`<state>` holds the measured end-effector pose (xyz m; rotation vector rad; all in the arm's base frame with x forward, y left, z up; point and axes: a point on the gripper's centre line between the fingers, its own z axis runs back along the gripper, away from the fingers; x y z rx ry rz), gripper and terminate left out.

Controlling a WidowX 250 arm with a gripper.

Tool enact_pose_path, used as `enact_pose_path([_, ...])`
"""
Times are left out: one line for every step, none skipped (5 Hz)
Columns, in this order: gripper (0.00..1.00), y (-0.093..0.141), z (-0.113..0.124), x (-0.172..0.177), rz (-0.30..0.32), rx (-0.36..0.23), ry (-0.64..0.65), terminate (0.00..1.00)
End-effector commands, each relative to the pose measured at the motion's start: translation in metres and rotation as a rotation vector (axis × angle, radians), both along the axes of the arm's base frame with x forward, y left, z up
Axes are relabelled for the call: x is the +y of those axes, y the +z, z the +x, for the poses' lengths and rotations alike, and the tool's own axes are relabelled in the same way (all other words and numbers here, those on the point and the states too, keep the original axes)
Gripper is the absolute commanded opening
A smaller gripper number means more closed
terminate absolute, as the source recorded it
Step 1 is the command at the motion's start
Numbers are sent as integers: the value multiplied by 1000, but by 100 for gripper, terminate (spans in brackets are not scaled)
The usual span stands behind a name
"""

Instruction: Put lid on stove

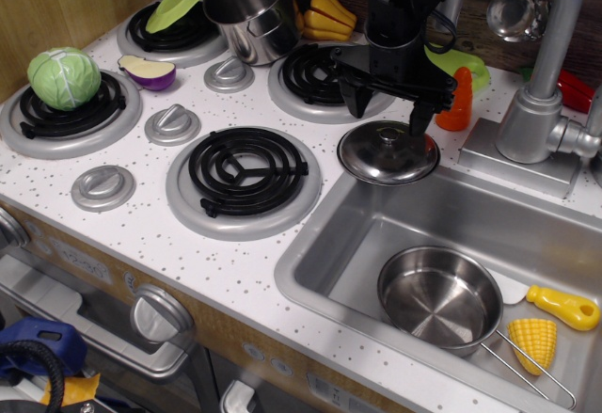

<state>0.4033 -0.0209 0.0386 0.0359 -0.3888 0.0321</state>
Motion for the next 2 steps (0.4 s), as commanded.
enact_pose_path([100, 7, 10, 5, -24, -49, -9, 0])
enact_pose_path([100, 3, 11, 7, -44, -45, -15, 0])
